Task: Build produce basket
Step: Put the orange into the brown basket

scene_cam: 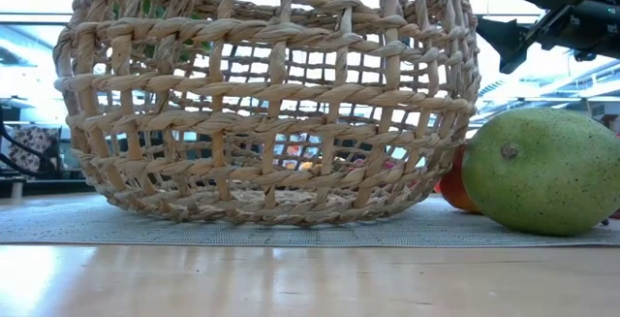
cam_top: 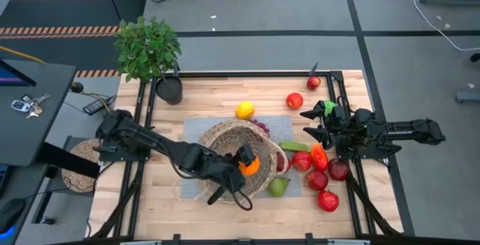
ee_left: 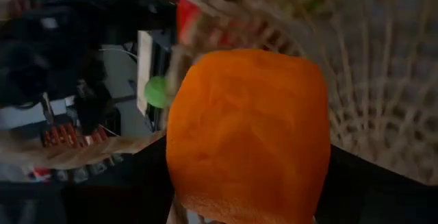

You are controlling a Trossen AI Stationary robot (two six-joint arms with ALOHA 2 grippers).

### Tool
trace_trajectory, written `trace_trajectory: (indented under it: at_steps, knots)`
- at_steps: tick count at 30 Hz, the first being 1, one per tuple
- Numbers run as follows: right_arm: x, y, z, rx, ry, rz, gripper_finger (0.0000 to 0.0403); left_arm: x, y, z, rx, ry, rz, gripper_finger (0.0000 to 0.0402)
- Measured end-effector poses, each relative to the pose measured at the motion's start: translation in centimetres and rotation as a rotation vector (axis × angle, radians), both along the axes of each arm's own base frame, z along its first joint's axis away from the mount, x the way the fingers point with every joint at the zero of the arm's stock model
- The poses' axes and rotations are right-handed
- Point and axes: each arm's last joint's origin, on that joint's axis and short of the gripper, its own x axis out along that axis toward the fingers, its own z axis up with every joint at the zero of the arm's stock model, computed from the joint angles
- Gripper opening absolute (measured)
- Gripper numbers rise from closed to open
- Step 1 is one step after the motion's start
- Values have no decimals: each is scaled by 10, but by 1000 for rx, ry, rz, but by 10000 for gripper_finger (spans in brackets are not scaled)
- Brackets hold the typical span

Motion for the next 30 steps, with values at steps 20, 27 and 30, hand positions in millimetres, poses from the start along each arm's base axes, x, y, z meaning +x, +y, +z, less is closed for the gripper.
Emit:
trace_trajectory:
  at_steps: [20,27,30]
  knots:
    - [0,0,0,-1,-5,2,308,21,31,-69,-152,257,267,270]
    - [0,0,1,-1,-8,1,308,24,39,-82,-282,354,293,270]
    - [0,0,1,-1,-8,0,308,26,44,-93,-307,406,323,273]
